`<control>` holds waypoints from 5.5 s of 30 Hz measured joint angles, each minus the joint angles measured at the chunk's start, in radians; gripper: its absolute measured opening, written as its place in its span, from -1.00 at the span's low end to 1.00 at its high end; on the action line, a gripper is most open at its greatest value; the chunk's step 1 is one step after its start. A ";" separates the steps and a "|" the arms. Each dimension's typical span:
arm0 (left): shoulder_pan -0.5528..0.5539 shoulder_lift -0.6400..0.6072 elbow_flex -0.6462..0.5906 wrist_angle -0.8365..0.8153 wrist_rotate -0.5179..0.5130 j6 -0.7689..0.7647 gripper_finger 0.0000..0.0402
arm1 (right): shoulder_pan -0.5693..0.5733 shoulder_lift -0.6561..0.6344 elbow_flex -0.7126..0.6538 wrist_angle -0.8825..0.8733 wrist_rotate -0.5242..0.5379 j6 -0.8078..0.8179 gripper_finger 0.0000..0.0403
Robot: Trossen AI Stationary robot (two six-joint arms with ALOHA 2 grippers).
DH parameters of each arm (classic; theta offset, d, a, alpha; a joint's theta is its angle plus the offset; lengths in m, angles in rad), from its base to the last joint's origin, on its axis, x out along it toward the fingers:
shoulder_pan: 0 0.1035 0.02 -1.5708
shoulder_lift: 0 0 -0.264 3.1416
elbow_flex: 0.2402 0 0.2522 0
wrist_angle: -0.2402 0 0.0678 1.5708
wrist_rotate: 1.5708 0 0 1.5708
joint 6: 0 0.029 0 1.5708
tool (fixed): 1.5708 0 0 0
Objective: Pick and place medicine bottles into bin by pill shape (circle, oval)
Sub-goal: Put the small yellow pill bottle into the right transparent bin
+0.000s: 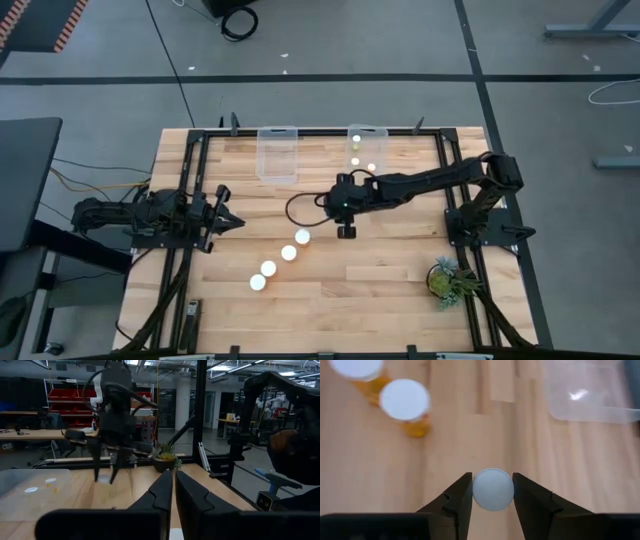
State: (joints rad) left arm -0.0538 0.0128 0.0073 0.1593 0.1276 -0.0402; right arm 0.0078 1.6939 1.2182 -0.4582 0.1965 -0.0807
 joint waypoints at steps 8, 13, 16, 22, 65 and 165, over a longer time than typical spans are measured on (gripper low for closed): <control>0.000 0.000 0.000 0.000 0.000 0.000 -0.84 | -0.058 0.000 0.041 -0.062 0.040 -0.002 -0.30; 0.000 0.000 0.000 0.000 0.000 0.000 -0.87 | -0.087 0.000 0.071 -0.108 0.040 -0.008 -0.30; 0.000 0.000 0.000 0.000 0.000 0.000 -0.86 | -0.101 0.000 0.086 -0.130 0.040 -0.021 -0.30; 0.000 0.000 0.000 0.000 0.000 0.000 -0.82 | -0.135 0.000 0.103 -0.147 0.067 -0.029 -0.30; 0.000 0.000 0.000 0.000 0.000 0.000 -0.85 | -0.485 -0.208 0.102 -0.209 0.164 0.000 -0.30; 0.000 0.000 0.000 0.000 0.000 0.000 -0.87 | -0.640 0.021 -0.126 0.090 0.011 0.031 -0.17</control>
State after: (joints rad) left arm -0.0536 0.0131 0.0074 0.1593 0.1276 -0.0403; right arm -0.6319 1.7145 1.0924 -0.3686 0.2077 -0.0495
